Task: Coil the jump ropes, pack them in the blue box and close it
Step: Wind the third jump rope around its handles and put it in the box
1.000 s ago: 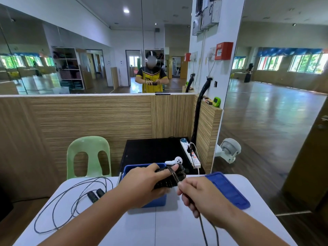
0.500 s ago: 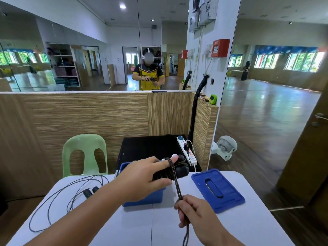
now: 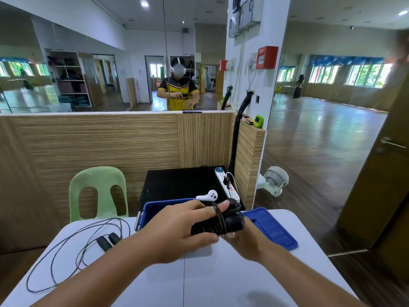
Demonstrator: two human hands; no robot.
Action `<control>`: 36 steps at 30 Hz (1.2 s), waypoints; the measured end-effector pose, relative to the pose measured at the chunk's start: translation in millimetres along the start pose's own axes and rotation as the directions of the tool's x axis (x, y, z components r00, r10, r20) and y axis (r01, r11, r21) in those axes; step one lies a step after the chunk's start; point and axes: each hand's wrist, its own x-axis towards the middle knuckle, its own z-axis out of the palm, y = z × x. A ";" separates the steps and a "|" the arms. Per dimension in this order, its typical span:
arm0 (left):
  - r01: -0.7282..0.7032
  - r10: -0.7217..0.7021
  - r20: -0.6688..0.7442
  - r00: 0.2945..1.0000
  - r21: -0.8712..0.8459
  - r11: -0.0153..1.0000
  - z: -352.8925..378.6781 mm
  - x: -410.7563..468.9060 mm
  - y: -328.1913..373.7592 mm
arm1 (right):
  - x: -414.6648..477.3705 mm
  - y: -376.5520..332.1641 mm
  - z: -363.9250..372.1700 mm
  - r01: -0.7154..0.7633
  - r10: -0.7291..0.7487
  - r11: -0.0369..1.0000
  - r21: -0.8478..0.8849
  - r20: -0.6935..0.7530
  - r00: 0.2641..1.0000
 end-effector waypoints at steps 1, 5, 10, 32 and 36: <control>-0.009 0.009 -0.001 1.000 0.013 1.000 -0.3 -1.2 2.3 | 7.4 -2.7 -7.5 0.036 -0.036 0.999 0.031 -0.006 0.999; -0.037 0.036 0.018 0.999 0.016 0.999 -2.2 -8.5 9.7 | 36.5 -6.2 -42.2 0.228 -0.220 0.968 -0.102 0.082 0.972; -0.047 0.040 0.103 0.994 0.065 0.997 0.0 -19.2 12.0 | 61.0 -31.7 -68.1 0.451 -0.406 0.788 -0.419 0.197 0.892; 0.222 -0.198 0.120 0.973 -0.231 0.948 20.6 -19.5 -1.7 | 50.6 -104.2 -91.8 0.136 -0.073 0.917 -0.376 0.178 0.981; 0.235 -0.240 0.019 0.971 -0.285 0.929 24.7 -19.3 -2.2 | 43.5 -99.9 -89.4 -0.051 0.066 0.993 -0.103 0.144 0.987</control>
